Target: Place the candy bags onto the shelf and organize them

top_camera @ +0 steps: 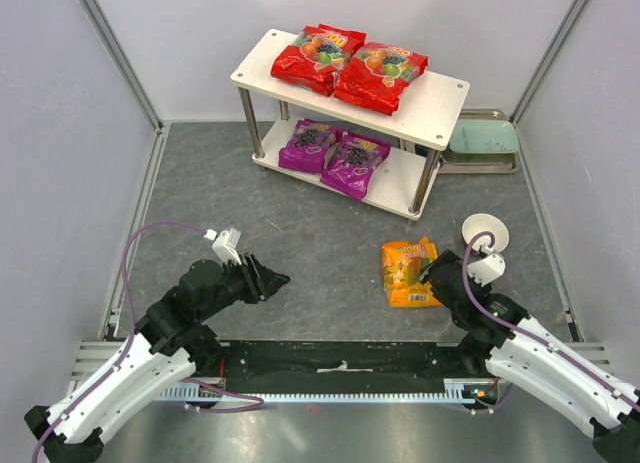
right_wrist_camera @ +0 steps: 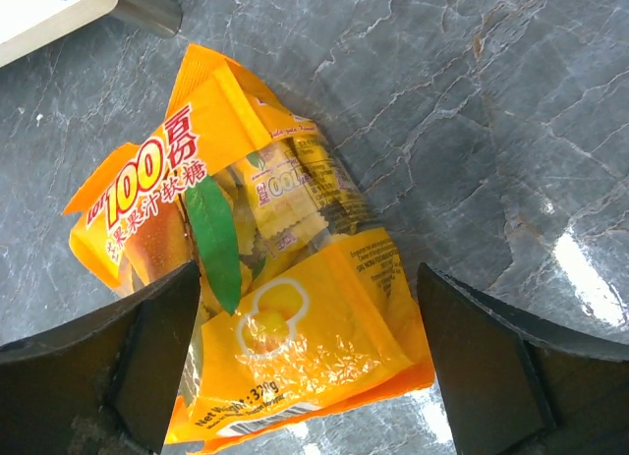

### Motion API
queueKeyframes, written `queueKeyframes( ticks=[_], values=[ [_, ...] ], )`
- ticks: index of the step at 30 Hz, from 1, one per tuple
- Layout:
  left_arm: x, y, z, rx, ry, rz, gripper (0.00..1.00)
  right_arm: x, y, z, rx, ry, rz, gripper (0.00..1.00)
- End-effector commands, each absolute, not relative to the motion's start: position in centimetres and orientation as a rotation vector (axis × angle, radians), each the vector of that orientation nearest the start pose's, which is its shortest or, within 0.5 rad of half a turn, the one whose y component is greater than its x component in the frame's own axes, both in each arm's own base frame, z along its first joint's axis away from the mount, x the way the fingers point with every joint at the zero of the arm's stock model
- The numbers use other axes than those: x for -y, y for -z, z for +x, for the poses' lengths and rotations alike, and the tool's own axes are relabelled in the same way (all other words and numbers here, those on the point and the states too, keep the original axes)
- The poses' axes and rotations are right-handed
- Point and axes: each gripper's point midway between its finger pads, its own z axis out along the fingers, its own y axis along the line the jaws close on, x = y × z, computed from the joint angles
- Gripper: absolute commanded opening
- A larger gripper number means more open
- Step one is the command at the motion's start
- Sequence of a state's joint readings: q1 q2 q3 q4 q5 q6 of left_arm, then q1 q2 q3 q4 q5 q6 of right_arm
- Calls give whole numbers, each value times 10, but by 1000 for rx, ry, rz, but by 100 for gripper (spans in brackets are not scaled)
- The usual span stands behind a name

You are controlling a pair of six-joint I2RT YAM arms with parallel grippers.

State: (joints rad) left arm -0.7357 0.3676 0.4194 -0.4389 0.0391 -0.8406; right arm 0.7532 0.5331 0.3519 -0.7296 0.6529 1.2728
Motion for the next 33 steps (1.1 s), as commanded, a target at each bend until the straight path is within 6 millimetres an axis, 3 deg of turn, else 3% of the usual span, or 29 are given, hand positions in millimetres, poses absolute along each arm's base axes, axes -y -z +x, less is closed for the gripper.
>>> queueKeyframes(
  ticks=[1, 5, 10, 13, 15, 17, 19, 20, 23, 29, 33],
  values=[
    [192, -174, 147, -2079, 1105, -89, 48, -62, -65, 187, -2066, -214, 857, 98],
    [191, -174, 147, -2081, 1105, -94, 48, -77, -54, 190, -2107, -272, 823, 94],
    [191, -176, 146, -2070, 1116, -89, 47, -101, -47, 195, -2115, -418, 770, 80],
    [190, -174, 145, -2066, 1120, -95, 47, -109, -60, 199, -2074, -505, 732, 64],
    [190, -172, 145, -2069, 1121, -100, 47, -110, -80, 203, -2015, -549, 688, 50],
    [191, -170, 145, -2077, 1117, -102, 47, -109, -103, 205, -1963, -572, 634, 44],
    [192, -168, 146, -2081, 1117, -101, 47, -105, -121, 206, -1929, -565, 599, 30],
    [192, -169, 146, -2078, 1120, -100, 47, -104, -135, 207, -1919, -550, 567, 18],
    [196, -166, 147, -2091, 1124, -93, 47, -108, -155, 210, -1932, -528, 503, 0],
    [198, -168, 149, -2090, 1125, -83, 46, -121, -196, 219, -2002, -432, 288, 0],
    [197, -168, 148, -2083, 1126, -86, 46, -128, -211, 223, -2063, -355, 145, 0]
  ],
)
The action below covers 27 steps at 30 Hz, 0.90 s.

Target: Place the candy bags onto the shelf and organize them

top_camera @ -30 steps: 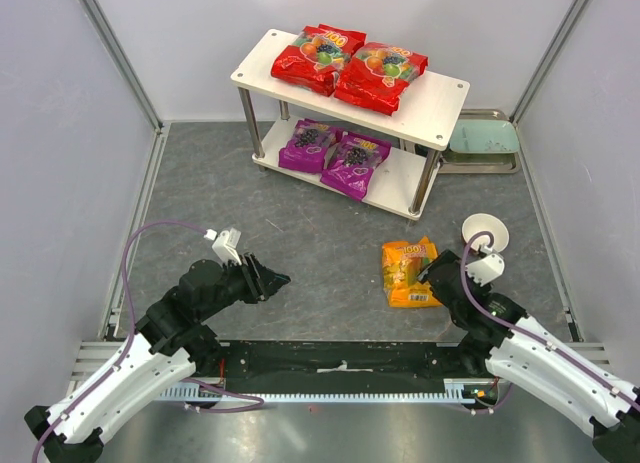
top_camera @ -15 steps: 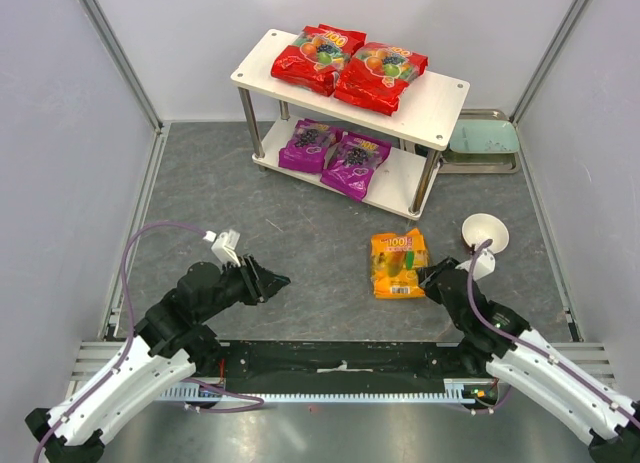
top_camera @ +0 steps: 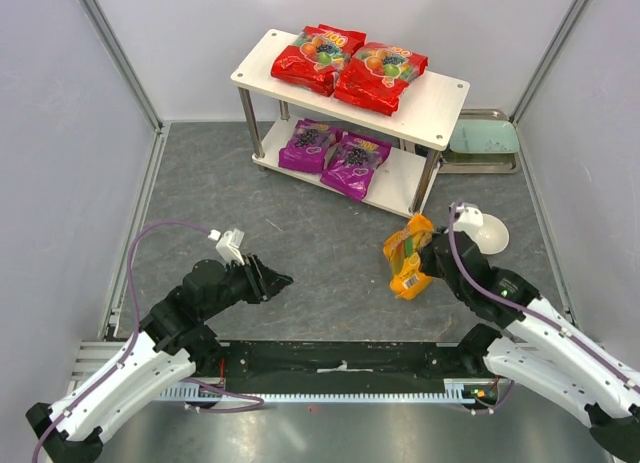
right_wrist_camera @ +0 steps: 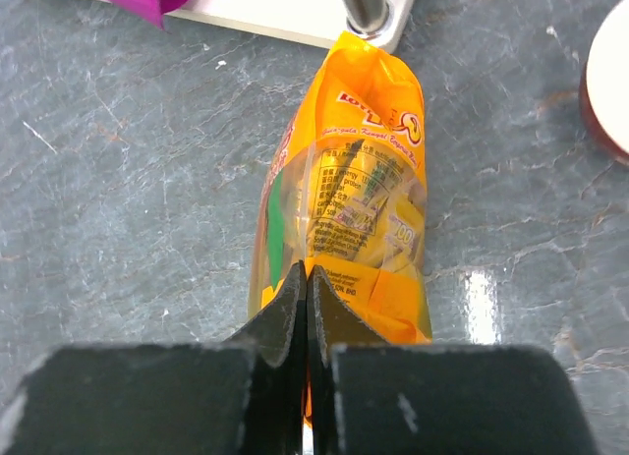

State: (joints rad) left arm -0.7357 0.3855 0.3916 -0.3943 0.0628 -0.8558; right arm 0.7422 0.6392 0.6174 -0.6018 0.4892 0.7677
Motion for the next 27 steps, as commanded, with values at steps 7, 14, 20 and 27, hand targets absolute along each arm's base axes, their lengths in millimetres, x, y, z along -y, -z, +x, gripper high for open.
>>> queueKeyframes(
  ticks=[7, 14, 20, 27],
  values=[
    [196, -165, 149, -2085, 1121, -93, 46, -151, -189, 221, -2206, -212, -102, 0],
    [195, -163, 149, -2089, 1112, -95, 46, -191, -151, 198, -2227, -25, -325, 0],
    [194, -160, 149, -2093, 1108, -99, 46, -253, -136, 170, -2181, -60, -519, 0],
    [190, -156, 146, -2097, 1100, -117, 46, -330, -120, 131, -2152, -264, -688, 29]
  ],
)
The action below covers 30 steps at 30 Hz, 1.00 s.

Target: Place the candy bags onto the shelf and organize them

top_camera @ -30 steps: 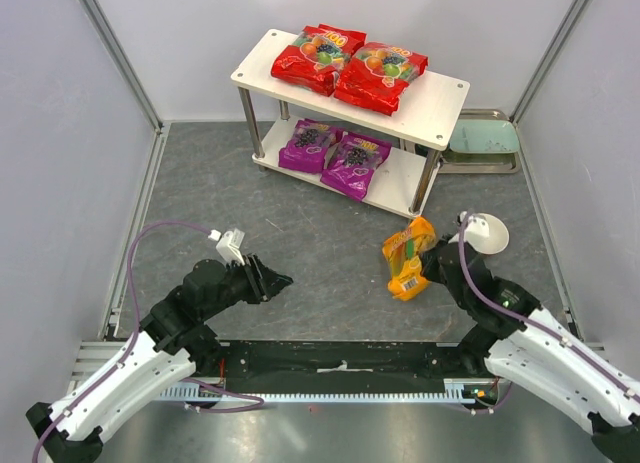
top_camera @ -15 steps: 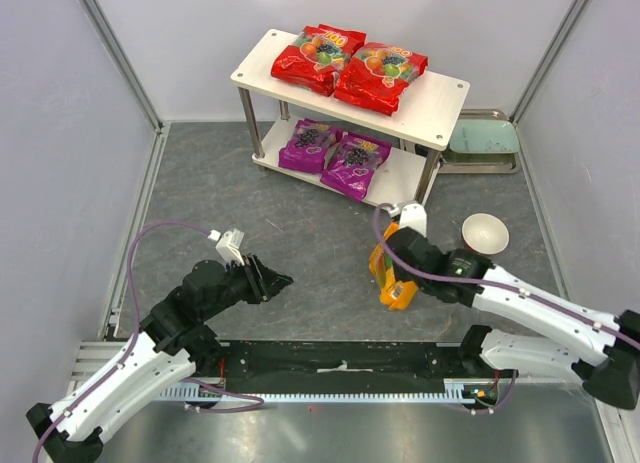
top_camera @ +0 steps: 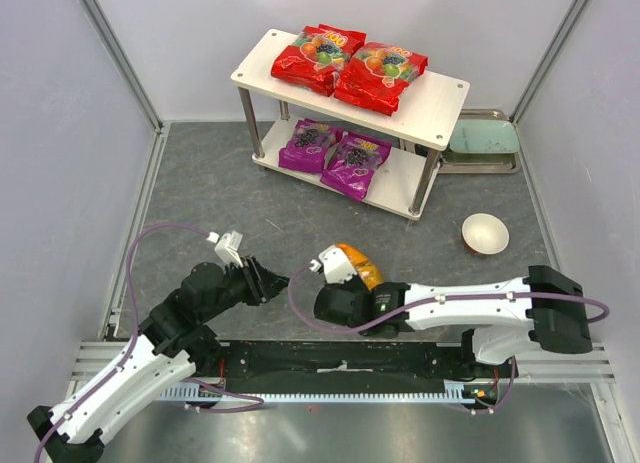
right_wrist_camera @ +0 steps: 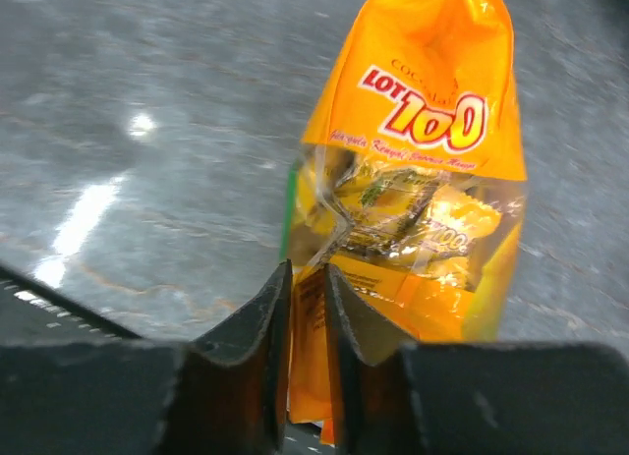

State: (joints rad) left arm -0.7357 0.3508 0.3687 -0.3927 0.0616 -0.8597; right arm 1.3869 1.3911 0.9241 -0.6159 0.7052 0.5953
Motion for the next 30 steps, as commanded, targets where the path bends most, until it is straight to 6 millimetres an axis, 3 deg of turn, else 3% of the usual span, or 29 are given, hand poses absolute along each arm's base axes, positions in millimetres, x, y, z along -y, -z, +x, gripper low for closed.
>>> queueKeyframes(
  ticks=[1, 5, 9, 11, 13, 15, 17, 19, 23, 25, 30],
  values=[
    [189, -156, 146, -2095, 1101, -120, 46, -344, -123, 126, -2137, -327, -692, 36],
    [188, -153, 145, -2102, 1095, -129, 46, -374, -131, 100, -2108, -517, -748, 60],
    [187, -151, 145, -2108, 1095, -134, 46, -396, -153, 75, -2057, -812, -781, 68],
    [187, -150, 145, -2109, 1093, -136, 46, -396, -176, 69, -1998, -937, -754, 69],
    [188, -151, 145, -2108, 1096, -136, 46, -382, -197, 74, -1958, -966, -679, 70],
    [188, -152, 145, -2108, 1096, -136, 46, -359, -210, 96, -1939, -898, -503, 74],
    [188, -153, 145, -2108, 1097, -135, 46, -319, -207, 127, -1956, -758, -328, 76],
    [189, -155, 145, -2115, 1100, -135, 46, -291, -195, 140, -2006, -700, -244, 76],
    [194, -158, 144, -2139, 1114, -127, 46, -253, -170, 172, -2072, -652, -114, 82],
    [196, -160, 144, -2158, 1113, -123, 46, -242, -155, 181, -2112, -644, -99, 94],
    [203, -168, 145, -2179, 1132, -104, 45, -245, -134, 189, -2164, -747, -151, 98]
  ],
)
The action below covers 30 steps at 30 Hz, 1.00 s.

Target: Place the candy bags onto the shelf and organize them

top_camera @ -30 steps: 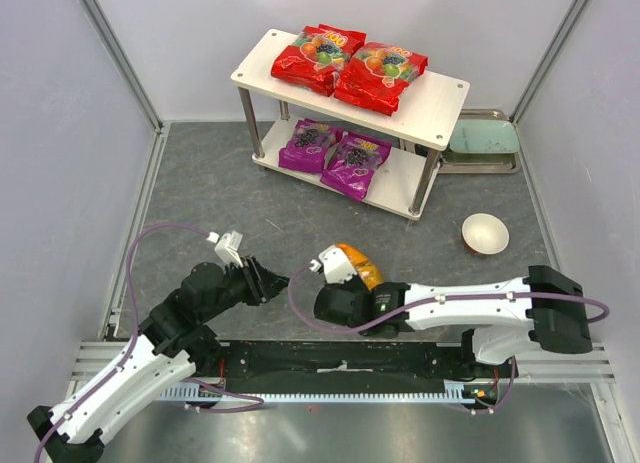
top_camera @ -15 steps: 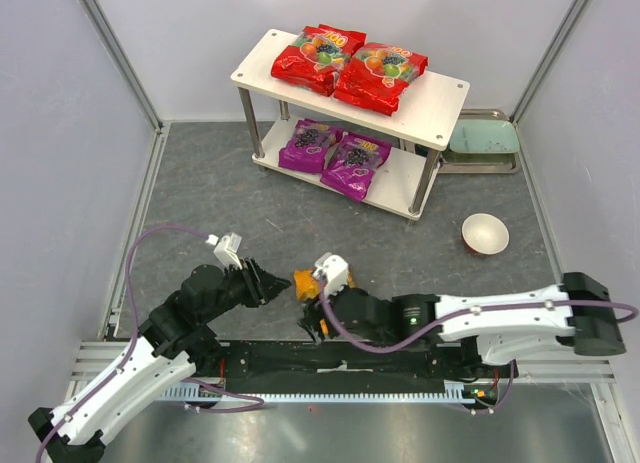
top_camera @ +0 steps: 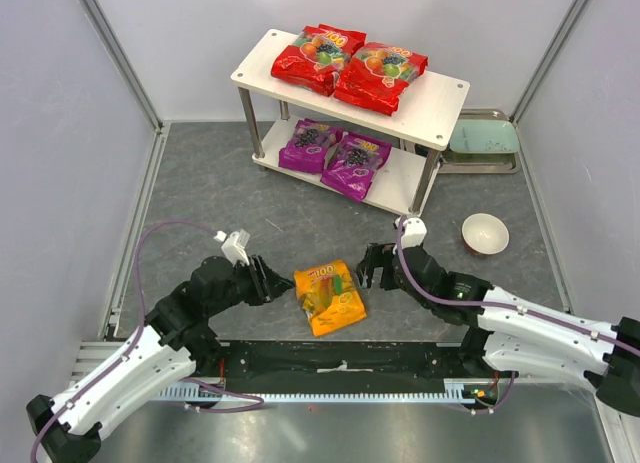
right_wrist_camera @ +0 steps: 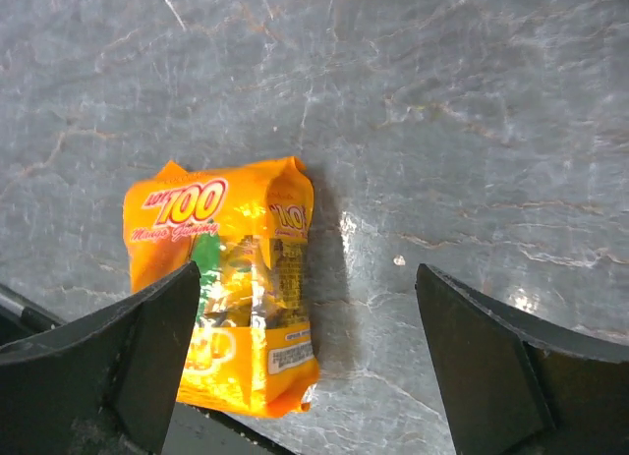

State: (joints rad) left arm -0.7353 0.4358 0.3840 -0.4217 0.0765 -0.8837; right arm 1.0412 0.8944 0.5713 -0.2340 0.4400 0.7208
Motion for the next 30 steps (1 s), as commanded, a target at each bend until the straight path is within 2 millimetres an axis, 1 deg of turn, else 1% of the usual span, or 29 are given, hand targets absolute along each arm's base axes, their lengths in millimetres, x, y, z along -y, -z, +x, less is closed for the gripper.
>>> queueKeyframes(
  ticks=[1, 3, 4, 5, 8, 11, 12, 13, 17, 18, 22, 27, 29, 30],
  values=[
    [204, -167, 146, -2187, 1125, -102, 45, -253, -133, 189, -2155, -846, -164, 98],
    [205, -172, 147, -2180, 1125, -97, 45, -260, -132, 188, -2144, -951, -169, 98],
    [205, -175, 148, -2174, 1124, -97, 45, -266, -133, 185, -2123, -1033, -189, 97],
    [205, -178, 149, -2165, 1124, -99, 45, -268, -132, 184, -2117, -1063, -193, 96],
    [202, -180, 150, -2158, 1116, -112, 45, -275, -131, 177, -2101, -1152, -221, 93],
    [201, -179, 149, -2163, 1111, -118, 45, -284, -131, 168, -2092, -1251, -252, 92],
    [201, -179, 149, -2163, 1110, -119, 45, -286, -126, 165, -2109, -1262, -255, 91],
    [201, -179, 149, -2165, 1110, -118, 45, -287, -126, 165, -2106, -1277, -256, 91],
    [201, -180, 149, -2163, 1106, -117, 45, -290, -114, 163, -2154, -1265, -284, 88],
    [201, -180, 150, -2161, 1105, -118, 45, -289, -106, 163, -2179, -1247, -284, 88],
    [200, -182, 150, -2157, 1104, -120, 45, -284, -92, 163, -2235, -1188, -293, 85],
    [200, -180, 151, -2162, 1097, -122, 45, -282, -84, 161, -2259, -1170, -302, 84],
    [201, -181, 152, -2162, 1097, -121, 45, -284, -84, 160, -2257, -1183, -306, 78],
    [201, -180, 152, -2165, 1095, -121, 45, -285, -84, 160, -2251, -1199, -301, 70]
  ],
)
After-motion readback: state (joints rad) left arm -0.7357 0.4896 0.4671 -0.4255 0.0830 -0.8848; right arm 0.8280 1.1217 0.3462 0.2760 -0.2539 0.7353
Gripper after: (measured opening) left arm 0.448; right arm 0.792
